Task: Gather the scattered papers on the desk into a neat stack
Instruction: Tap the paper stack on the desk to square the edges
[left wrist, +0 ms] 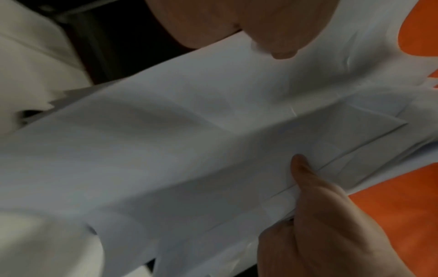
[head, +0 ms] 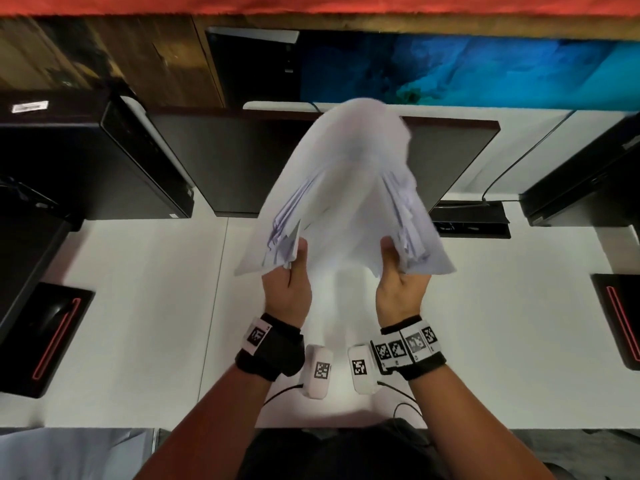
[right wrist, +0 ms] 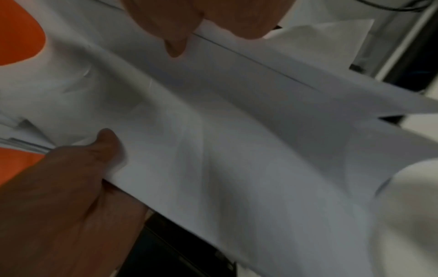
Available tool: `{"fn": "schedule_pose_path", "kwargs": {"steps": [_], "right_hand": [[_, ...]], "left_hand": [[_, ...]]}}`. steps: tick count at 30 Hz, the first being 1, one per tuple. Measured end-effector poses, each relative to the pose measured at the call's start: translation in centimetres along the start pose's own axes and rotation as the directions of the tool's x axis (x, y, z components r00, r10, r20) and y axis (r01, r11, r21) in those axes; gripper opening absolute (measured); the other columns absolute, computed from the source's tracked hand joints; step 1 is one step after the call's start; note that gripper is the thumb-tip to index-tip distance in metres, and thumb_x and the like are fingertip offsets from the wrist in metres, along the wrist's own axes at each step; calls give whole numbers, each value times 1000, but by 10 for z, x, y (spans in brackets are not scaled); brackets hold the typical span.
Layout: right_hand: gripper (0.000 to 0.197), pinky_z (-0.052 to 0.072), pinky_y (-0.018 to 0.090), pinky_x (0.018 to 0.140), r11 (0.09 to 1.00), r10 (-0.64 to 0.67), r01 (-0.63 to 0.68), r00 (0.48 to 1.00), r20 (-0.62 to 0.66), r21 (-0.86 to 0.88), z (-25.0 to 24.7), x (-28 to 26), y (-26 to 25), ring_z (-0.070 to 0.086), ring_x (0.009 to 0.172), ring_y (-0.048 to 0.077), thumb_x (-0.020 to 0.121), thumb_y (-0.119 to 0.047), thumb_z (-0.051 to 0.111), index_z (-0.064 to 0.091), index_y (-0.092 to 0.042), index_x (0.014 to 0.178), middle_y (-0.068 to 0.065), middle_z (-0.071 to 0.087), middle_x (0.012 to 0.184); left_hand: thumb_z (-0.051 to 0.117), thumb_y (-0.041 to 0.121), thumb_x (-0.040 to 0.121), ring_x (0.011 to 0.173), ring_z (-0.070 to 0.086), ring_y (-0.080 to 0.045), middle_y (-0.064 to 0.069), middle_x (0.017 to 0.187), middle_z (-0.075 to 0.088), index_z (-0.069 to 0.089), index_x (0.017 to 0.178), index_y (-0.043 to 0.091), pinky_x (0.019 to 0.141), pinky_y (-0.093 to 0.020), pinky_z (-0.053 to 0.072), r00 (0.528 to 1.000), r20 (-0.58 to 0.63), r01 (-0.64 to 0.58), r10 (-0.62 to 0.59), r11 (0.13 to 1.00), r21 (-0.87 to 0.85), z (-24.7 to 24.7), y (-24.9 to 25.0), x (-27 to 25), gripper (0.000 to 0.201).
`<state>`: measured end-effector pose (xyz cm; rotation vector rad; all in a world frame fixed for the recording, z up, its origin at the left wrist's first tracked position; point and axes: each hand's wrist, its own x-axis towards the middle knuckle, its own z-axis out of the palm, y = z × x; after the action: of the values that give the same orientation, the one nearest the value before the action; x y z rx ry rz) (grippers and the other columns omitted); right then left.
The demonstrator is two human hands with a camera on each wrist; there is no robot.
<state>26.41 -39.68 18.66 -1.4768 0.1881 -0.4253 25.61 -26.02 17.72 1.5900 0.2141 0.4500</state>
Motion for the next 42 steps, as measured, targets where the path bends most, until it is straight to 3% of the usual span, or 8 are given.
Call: {"fn": "schedule_pose_path", "kwargs": {"steps": [2, 5, 8, 11, 17, 24, 32, 42], "right_hand": [[67, 47, 24, 58, 996, -23, 27, 999, -45, 82, -2, -2, -11, 67, 79, -4, 89, 26, 43, 75, -32, 96, 15, 59, 74], [42, 48, 6, 82, 968, 95, -81, 994, -50, 237, -1, -5, -3, 65, 96, -11, 94, 16, 46, 60, -23, 102, -27, 73, 85], [47, 45, 6, 92, 987, 114, -111, 993, -22, 116, -6, -8, 19, 60, 99, -18, 93, 10, 55, 65, -35, 105, -37, 68, 97], [12, 52, 26, 83, 979, 199, -199, 980, 1, -47, -22, -18, 56, 64, 85, -9, 94, -15, 65, 68, -18, 105, -14, 71, 89], [50, 49, 28, 101, 962, 272, -271, 960, 70, -26, -32, -18, 69, 63, 114, 2, 88, -5, 71, 68, -51, 107, -25, 70, 111], [41, 57, 25, 89, 926, 370, -363, 927, 66, -100, -54, 8, 77, 70, 97, 2, 73, -8, 85, 66, -27, 104, -13, 74, 100], [89, 50, 52, 100, 951, 310, -297, 917, 250, -88, -71, 46, 64, 60, 123, 30, 70, -7, 88, 42, -21, 144, 11, 61, 133], [94, 46, 56, 103, 969, 245, -246, 922, 298, -37, -67, 63, 55, 55, 128, 32, 67, -1, 88, 37, -20, 144, 14, 54, 139]], "left_hand": [[44, 38, 95, 58, 57, 8, 3, 63, 57, 66, 74, 9, 58, -7, 45, 997, -6, -79, 80, 995, 63, -4, 12, -1, 42], [25, 55, 90, 56, 38, -6, 7, 58, 37, 64, 112, -17, 59, -18, 40, 963, 130, 187, -237, 932, 311, -10, 16, -5, 85], [26, 64, 78, 90, 65, -27, -1, 81, 66, 64, 119, -11, 72, -13, 41, 956, 147, 209, -255, 940, 270, -14, -7, -10, 94], [59, 19, 96, 104, 61, 17, 24, 107, 65, 60, 118, 18, 87, 0, 40, 990, 67, 114, -123, 986, 125, -9, -17, -14, 22], [83, 17, 81, 108, 69, -9, 18, 100, 75, 66, 109, 25, 97, -21, 50, 904, 47, 424, -425, 905, 21, -6, -55, -13, 33], [90, 9, 70, 104, 72, -18, -2, 110, 76, 66, 122, 6, 98, -40, 56, 883, 88, 465, -460, 885, -35, -16, -65, 8, 57], [77, -10, 78, 107, 70, -22, 2, 110, 76, 75, 110, 30, 98, -45, 55, 905, 318, 312, -282, 949, -47, -31, -32, 32, 51], [79, -11, 74, 118, 65, -19, -9, 128, 67, 50, 141, 5, 101, -39, 54, 927, 306, 259, -214, 959, -114, -19, -14, 44, 75]]}}
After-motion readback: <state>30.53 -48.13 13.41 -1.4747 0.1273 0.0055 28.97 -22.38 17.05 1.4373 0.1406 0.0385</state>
